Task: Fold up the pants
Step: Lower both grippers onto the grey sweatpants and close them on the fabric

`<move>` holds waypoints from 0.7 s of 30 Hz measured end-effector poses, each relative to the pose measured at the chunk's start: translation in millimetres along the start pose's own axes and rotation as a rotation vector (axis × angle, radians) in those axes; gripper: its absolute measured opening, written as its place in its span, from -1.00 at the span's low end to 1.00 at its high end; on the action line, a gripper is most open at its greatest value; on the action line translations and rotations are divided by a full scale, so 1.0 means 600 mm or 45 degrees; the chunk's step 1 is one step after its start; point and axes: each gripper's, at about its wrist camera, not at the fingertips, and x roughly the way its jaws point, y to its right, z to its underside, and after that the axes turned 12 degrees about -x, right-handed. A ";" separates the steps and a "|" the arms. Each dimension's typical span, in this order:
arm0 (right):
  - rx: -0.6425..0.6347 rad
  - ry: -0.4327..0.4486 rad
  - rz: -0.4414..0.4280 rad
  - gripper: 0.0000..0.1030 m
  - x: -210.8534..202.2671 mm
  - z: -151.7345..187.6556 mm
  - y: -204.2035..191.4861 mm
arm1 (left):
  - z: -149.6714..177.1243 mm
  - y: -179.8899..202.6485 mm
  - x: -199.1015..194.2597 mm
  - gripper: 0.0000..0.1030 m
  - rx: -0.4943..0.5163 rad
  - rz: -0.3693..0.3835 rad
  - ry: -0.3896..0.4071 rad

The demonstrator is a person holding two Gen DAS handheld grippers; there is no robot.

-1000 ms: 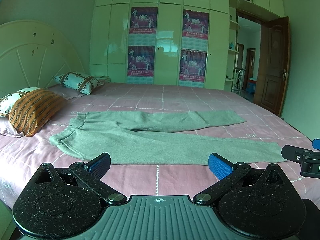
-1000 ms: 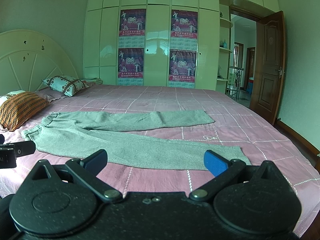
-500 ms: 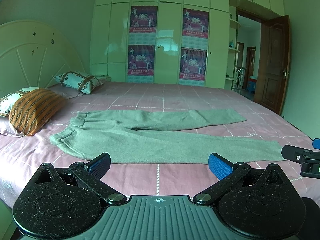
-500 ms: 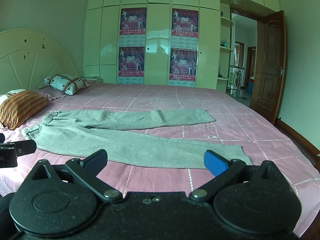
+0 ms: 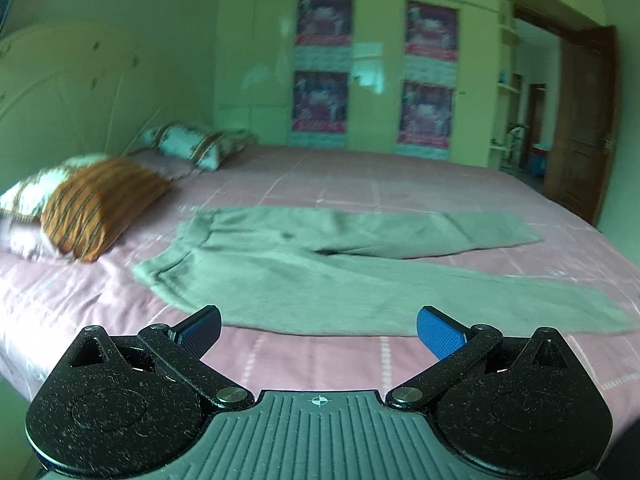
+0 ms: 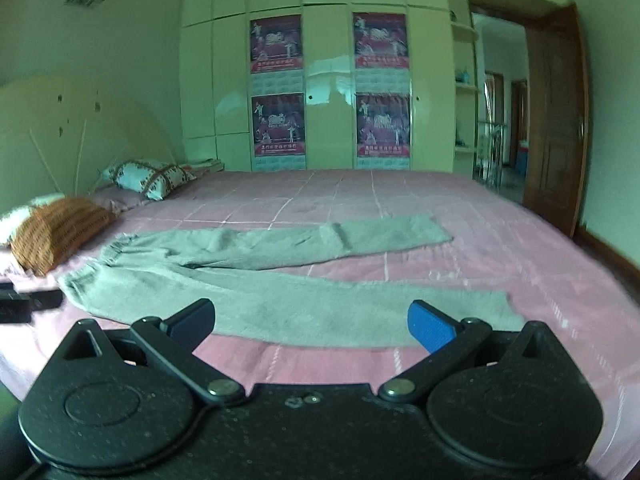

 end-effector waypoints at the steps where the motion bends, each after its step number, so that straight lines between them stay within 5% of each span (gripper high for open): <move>1: -0.005 -0.012 -0.023 0.89 0.015 -0.008 0.005 | -0.011 -0.013 0.013 1.00 -0.013 0.005 -0.009; 4: 0.018 -0.079 -0.148 0.89 0.070 -0.034 0.024 | -0.049 -0.049 0.064 1.00 -0.020 0.010 -0.023; 14: -0.071 -0.064 -0.132 0.85 0.283 -0.157 0.028 | -0.221 -0.164 0.354 0.97 0.109 -0.122 -0.069; 17: -0.105 -0.101 -0.138 0.72 0.390 -0.192 0.022 | -0.276 -0.216 0.471 0.45 0.038 -0.085 -0.144; 21: -0.113 -0.152 -0.169 0.55 0.511 -0.220 0.007 | -0.304 -0.272 0.614 0.42 -0.060 -0.071 -0.212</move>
